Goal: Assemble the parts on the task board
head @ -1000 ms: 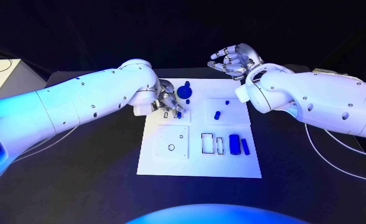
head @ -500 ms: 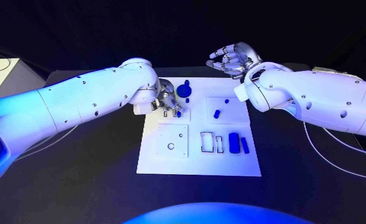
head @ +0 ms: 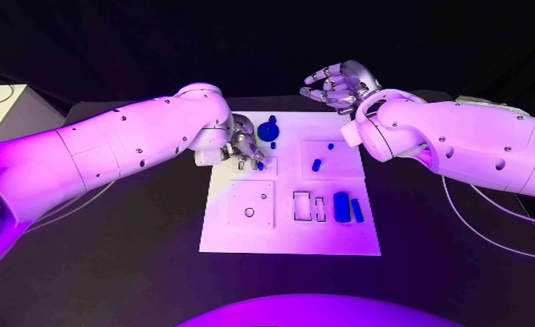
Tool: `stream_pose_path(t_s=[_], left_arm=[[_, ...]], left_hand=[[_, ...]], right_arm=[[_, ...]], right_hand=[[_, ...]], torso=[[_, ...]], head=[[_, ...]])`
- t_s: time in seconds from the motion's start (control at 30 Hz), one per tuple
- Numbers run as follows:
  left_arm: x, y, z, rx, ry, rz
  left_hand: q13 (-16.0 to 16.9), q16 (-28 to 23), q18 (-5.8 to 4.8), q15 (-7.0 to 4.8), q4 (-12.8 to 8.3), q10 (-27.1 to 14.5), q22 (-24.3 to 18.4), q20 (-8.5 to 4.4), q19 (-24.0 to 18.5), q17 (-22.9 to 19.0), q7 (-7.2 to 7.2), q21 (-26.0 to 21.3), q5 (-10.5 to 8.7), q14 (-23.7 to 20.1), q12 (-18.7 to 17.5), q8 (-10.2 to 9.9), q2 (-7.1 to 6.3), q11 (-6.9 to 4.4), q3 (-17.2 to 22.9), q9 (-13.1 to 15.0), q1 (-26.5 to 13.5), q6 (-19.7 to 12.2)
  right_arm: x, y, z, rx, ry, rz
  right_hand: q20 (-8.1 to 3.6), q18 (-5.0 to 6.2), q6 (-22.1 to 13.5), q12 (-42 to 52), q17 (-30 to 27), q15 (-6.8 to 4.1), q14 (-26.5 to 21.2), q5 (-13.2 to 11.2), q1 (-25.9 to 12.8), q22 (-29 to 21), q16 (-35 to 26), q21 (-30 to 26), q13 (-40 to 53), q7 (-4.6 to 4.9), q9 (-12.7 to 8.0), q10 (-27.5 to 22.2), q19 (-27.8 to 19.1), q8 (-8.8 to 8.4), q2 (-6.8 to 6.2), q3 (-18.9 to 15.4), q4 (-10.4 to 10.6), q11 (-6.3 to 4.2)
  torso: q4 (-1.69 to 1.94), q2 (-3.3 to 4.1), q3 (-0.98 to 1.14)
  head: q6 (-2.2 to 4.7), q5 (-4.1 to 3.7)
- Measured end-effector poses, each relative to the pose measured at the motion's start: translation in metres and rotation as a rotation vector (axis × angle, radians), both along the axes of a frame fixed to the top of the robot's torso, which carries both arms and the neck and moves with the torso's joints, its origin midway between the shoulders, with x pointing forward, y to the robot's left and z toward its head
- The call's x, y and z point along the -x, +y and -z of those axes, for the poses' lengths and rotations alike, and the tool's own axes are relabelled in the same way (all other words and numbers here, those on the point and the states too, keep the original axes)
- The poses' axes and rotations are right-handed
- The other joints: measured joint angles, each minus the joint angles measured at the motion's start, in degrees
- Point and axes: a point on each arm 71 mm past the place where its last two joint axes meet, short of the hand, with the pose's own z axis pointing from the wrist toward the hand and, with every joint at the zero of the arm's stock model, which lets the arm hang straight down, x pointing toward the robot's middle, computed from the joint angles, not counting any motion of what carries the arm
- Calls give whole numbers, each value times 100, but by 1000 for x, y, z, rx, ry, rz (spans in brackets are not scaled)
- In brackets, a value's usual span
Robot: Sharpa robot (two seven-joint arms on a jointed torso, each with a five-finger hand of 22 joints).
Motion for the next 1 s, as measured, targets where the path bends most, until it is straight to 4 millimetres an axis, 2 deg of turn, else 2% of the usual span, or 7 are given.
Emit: stream_pose_path(t_s=[0.27, 0.5, 0.6, 0.83, 0.9, 0.97, 1.0], left_arm=[[0, -2, 0, 8, 7, 3], [0, -2, 0, 28, 16, -1], [0, -1, 1, 38, 22, -4], [0, 4, 1, 66, 31, -21], [0, 6, 0, 74, 32, -26], [1, 7, 0, 84, 32, -33], [1, 8, 0, 88, 32, -36]], left_hand=[[0, 0, 0, 0, -80, -22, 4, 0, 0, 0, -21, 23, 0, 0, 0, 0, 70, -22, 279, 111, 255, -21], [-42, 0, 0, -42, -571, -54, 25, -43, -2, 0, -63, 23, -28, 1, -35, 74, 37, -52, 1376, 280, 492, -104], [-76, 0, 0, -62, -460, -50, 35, -43, -2, 0, -76, 23, -11, -19, -67, 205, -25, -55, 1487, 280, 430, -115], [-89, 22, 0, -82, -484, -9, 59, -63, 19, 0, -84, 38, 2, 1, -94, 406, -85, -95, 1713, 280, 245, -122], [-73, 49, 0, -82, -470, 14, 63, -63, 19, 0, -84, 45, 113, 1, -94, 518, -132, -117, 1729, 281, 134, -122], [-49, 49, 0, -82, -696, 33, 66, -63, 19, -1, -84, 45, 251, 1, -87, 531, -184, -136, 1971, 280, 55, -122], [-30, 59, 0, -82, -696, 68, 80, -83, 40, 0, -86, 45, 470, 1, -50, 550, -191, -143, 1971, 281, -21, -120]], right_arm=[[0, 1, 0, 0, 2, -3], [-1, 1, 0, 1, 5, -4], [-1, 1, 1, 2, 7, -4], [-1, 0, 2, 4, 12, -6], [-1, 0, 2, 5, 13, -6], [-1, 0, 2, 5, 14, -6], [-1, 0, 2, 5, 15, -6]], right_hand=[[21, 0, 0, 0, 0, 0, 0, 0, -32, -1, 0, -24, 0, 0, 0, 0, -21, 0, 32, 40, 7, 0], [21, 0, 0, 0, 0, 0, 0, 0, -31, -1, 0, -24, 0, 0, 0, 0, -21, 0, 32, 40, 7, 0], [21, 0, 0, 0, 0, 0, 0, 0, -31, -1, 0, -24, 0, 0, 0, 0, -21, 0, 32, 40, 7, 0], [21, 0, 1, 0, 0, 0, 0, 0, -31, -2, 0, -23, 0, 0, 0, 0, -21, 0, 31, 40, 7, 0], [21, 0, 1, 0, 0, 0, 0, 0, -31, -2, 0, -23, 0, -1, 0, 0, -21, 0, 31, 40, 7, 0], [21, 0, 1, 0, 0, 0, 0, 0, -31, -2, 0, -23, 0, -1, 0, 0, -21, 0, 31, 40, 7, 0], [21, 0, 1, 0, 0, 0, 0, 0, -31, -2, 0, -23, 0, -1, 0, 0, -21, 0, 31, 40, 7, 0]], torso=[[3, -1, 2], [1, -1, 2], [1, -2, 2], [2, -3, 2], [2, -4, 2], [3, -4, 2], [3, -4, 2]], head=[[-12, -2], [-22, -1], [-26, -5], [-33, -12], [-33, -13], [-33, -13], [-33, -13]])
